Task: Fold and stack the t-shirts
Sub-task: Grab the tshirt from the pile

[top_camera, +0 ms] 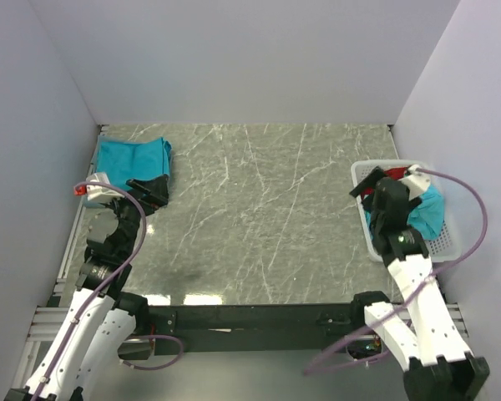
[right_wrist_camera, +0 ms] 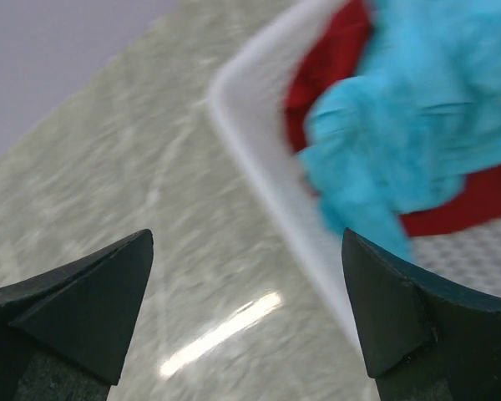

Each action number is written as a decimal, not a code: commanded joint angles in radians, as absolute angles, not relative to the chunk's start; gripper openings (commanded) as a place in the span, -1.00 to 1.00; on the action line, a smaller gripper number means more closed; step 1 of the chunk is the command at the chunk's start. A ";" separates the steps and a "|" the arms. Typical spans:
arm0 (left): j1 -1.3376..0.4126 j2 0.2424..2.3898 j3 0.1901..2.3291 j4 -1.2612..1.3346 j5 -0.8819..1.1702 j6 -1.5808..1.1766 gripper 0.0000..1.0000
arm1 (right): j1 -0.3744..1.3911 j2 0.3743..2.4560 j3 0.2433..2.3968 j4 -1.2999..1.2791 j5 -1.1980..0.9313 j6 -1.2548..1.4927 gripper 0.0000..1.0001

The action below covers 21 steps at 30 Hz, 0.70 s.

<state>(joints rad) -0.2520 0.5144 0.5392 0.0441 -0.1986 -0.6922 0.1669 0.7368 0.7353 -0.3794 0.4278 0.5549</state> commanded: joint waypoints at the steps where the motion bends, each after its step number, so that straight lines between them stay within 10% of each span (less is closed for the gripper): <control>1: -0.252 0.514 0.561 0.064 -0.176 -0.699 0.99 | 0.022 0.828 0.836 -0.537 0.566 0.575 1.00; 21: -0.252 0.626 0.552 0.109 -0.086 -0.680 0.99 | -0.374 1.434 1.049 -0.348 0.351 0.485 0.65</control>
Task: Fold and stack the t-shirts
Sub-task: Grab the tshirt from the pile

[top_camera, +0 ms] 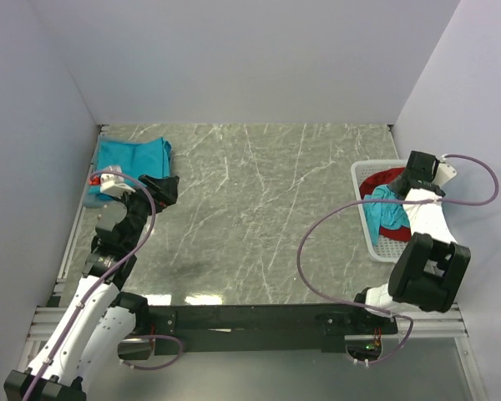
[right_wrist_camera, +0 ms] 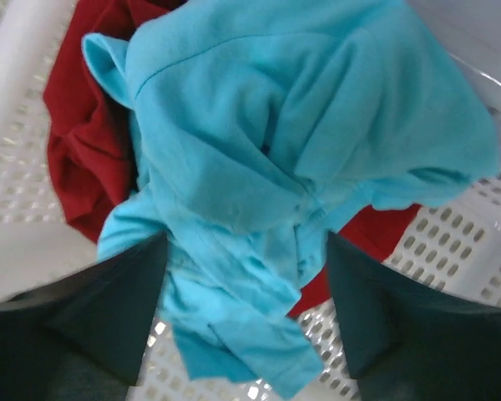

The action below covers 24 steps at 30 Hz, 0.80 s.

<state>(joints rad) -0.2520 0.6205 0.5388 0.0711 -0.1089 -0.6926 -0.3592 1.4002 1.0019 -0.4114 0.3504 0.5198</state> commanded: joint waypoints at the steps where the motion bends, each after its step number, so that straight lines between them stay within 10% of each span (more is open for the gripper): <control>1: -0.252 0.626 0.552 0.110 -0.078 -0.680 0.99 | -0.376 1.446 1.052 -0.341 0.339 0.477 0.50; 7: -0.252 0.621 0.552 0.110 -0.106 -0.672 0.99 | -0.380 1.490 1.072 -0.359 0.328 0.479 -0.60; 13: -0.252 0.627 0.554 0.112 -0.080 -0.678 0.99 | -0.382 1.373 1.052 -0.379 0.348 0.468 -1.00; 24: -0.252 0.615 0.551 0.103 -0.103 -0.680 0.99 | -0.380 1.146 1.104 -0.440 0.278 0.433 -1.00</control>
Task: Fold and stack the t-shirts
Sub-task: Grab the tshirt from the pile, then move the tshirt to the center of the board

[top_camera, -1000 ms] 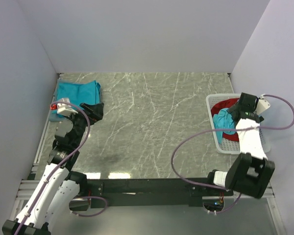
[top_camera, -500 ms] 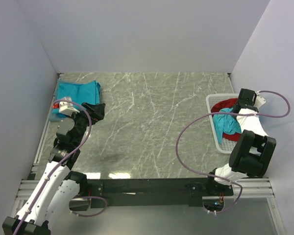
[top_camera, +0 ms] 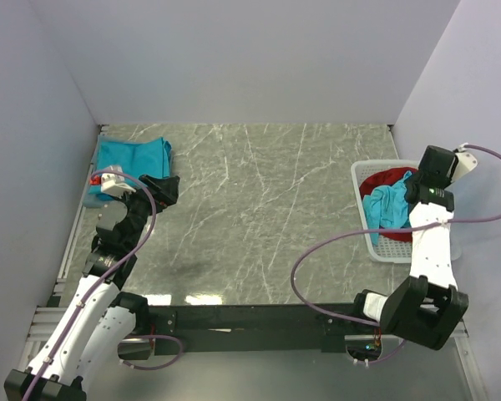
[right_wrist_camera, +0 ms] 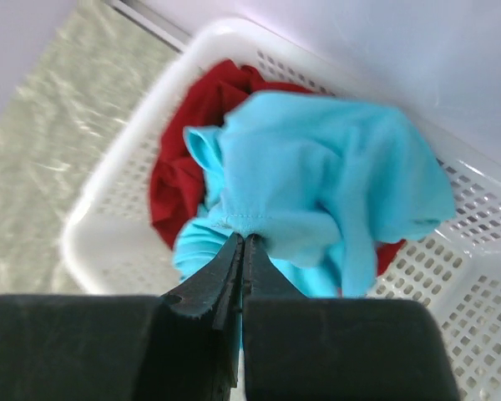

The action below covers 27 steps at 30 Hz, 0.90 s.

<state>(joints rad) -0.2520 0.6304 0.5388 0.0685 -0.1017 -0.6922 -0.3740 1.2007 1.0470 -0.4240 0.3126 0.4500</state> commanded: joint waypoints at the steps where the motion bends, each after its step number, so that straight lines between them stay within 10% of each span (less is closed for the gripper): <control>1: -0.252 0.615 0.549 0.106 -0.095 -0.678 0.99 | -0.379 1.129 1.121 -0.437 0.252 0.430 -1.00; 9: -0.252 0.630 0.561 0.090 -0.072 -0.689 0.99 | -0.298 1.025 1.376 -0.505 0.084 0.382 -1.00; 27: -0.252 0.667 0.574 0.069 -0.029 -0.703 0.99 | 0.482 1.367 2.133 -0.482 -0.135 0.307 -1.00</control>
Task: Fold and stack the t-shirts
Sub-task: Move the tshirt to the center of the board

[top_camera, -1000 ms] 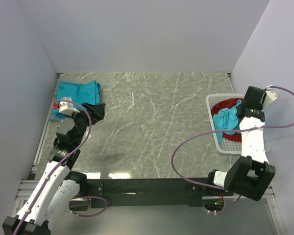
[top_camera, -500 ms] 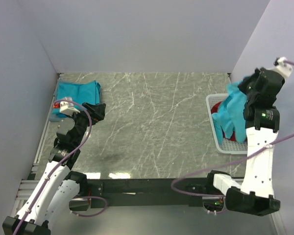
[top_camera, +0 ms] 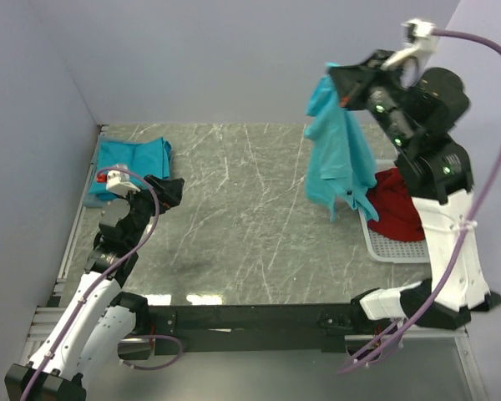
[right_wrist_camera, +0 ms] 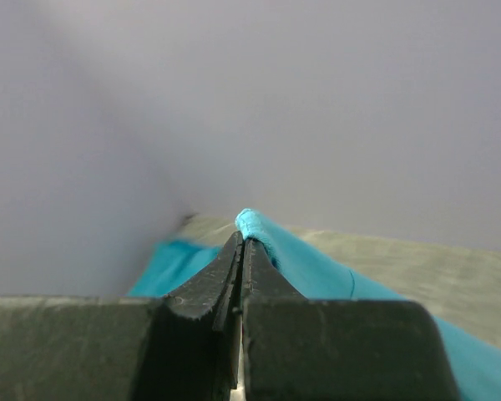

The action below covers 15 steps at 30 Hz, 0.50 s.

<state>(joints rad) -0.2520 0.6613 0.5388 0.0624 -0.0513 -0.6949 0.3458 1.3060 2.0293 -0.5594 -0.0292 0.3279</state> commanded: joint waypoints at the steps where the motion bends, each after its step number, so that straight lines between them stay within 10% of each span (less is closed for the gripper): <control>1: -0.252 0.669 0.575 0.064 -0.022 -0.715 0.99 | 0.517 1.390 2.196 -0.480 -0.147 0.304 -1.00; 8: -0.252 0.655 0.571 0.057 0.003 -0.738 0.99 | 0.727 1.598 2.434 -0.474 -0.100 0.245 -1.00; 15: -0.252 0.646 0.560 0.054 0.005 -0.750 0.99 | 0.716 1.430 2.002 -0.350 0.220 0.250 -1.00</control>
